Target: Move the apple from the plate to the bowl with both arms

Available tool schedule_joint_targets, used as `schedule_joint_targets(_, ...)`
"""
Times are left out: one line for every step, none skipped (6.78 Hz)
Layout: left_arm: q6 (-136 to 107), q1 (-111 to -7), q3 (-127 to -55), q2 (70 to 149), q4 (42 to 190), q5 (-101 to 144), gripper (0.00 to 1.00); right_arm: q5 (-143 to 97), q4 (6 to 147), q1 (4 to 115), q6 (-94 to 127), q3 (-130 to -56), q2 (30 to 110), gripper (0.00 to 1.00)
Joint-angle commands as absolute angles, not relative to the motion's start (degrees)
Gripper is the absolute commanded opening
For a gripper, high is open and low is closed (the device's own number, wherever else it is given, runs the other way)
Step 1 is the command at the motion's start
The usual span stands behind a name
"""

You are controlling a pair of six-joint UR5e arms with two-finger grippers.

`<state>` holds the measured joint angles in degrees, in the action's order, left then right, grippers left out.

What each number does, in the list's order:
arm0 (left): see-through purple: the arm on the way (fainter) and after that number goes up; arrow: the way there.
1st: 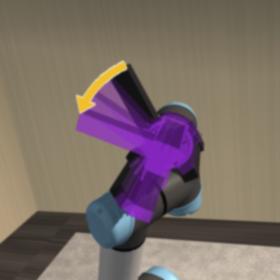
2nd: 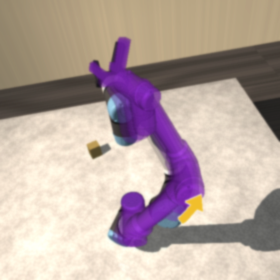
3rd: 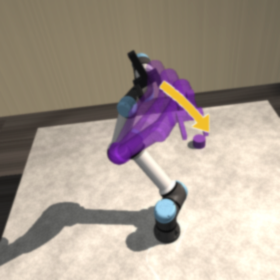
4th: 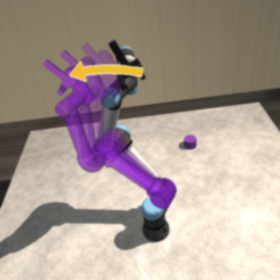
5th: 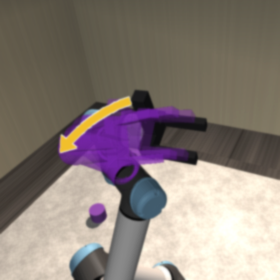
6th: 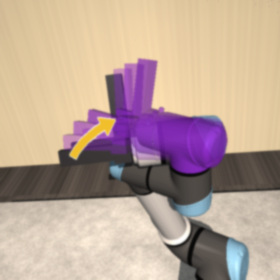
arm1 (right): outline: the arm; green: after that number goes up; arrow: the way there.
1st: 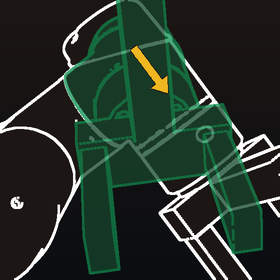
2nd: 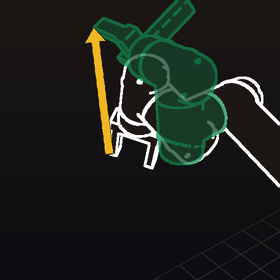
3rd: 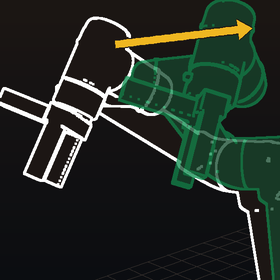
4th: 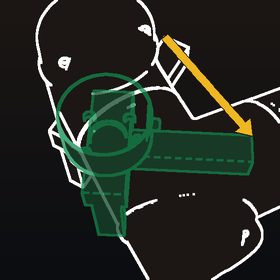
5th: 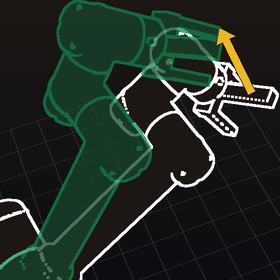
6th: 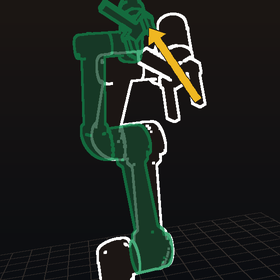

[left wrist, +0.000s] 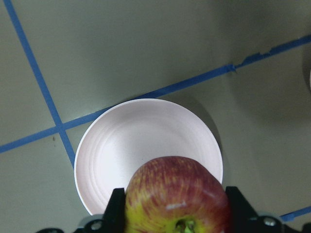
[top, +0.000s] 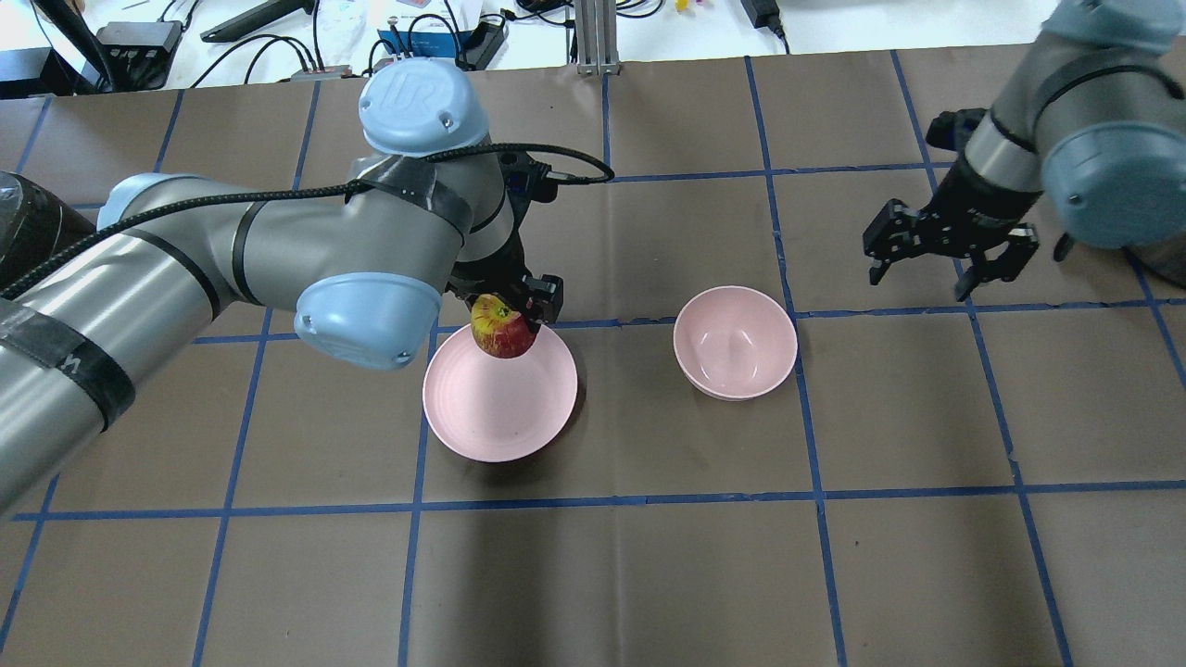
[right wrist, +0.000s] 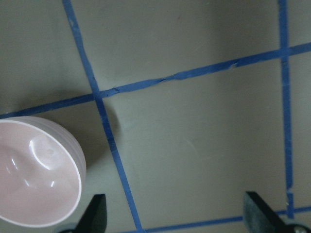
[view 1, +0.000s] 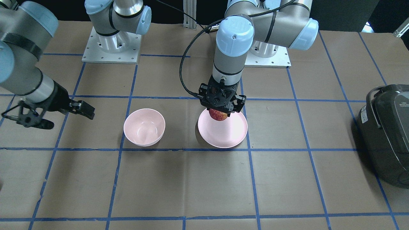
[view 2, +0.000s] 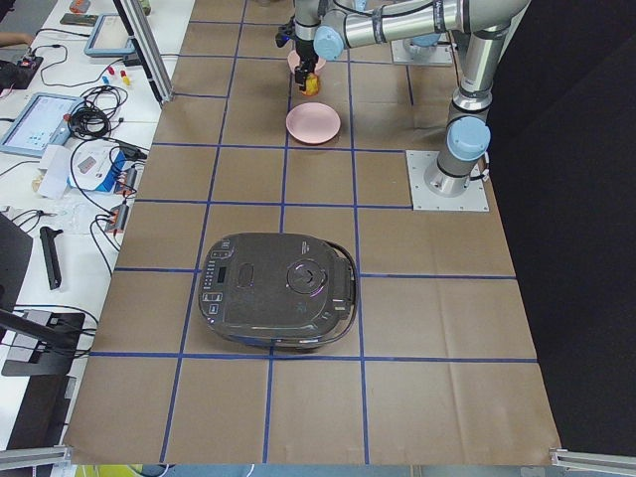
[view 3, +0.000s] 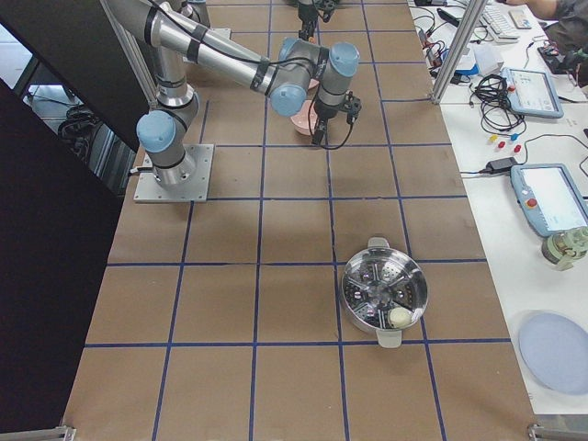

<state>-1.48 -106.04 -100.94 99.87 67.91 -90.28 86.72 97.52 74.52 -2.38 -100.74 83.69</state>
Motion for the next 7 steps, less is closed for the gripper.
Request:
schedule_joint_targets(-24.32,-108.71,-96.7,101.07,69.35,-89.65,0.15,91.03,85.22,72.42,-2.47,-92.77,91.37,1.0)
schedule_joint_targets(-29.74,-110.29,-94.42,103.68,68.91,-87.82,0.13,91.05,80.47,72.77,-1.94,-88.03,92.71,1.0)
schedule_joint_targets(-31.71,-112.22,-89.78,108.32,68.73,-87.89,0.13,90.27,79.55,73.73,-1.85,-86.5,92.72,1.0)
schedule_joint_targets(-37.04,-114.76,-84.69,113.68,68.73,-88.06,0.13,90.44,79.63,77.57,-1.76,-86.05,93.25,1.0)
schedule_joint_targets(-41.87,-117.22,-79.77,118.69,68.64,-88.41,0.13,90.35,80.41,80.91,-1.41,-86.92,92.21,1.0)
schedule_joint_targets(-49.15,-119.07,-75.71,122.39,68.64,-88.07,0.11,90.96,80.33,81.21,-1.41,-87.53,92.11,1.0)
schedule_joint_targets(-56.0,-120.83,-74.89,124.08,68.64,-87.81,0.1,91.14,80.33,81.12,-1.67,-87.89,91.85,1.0)
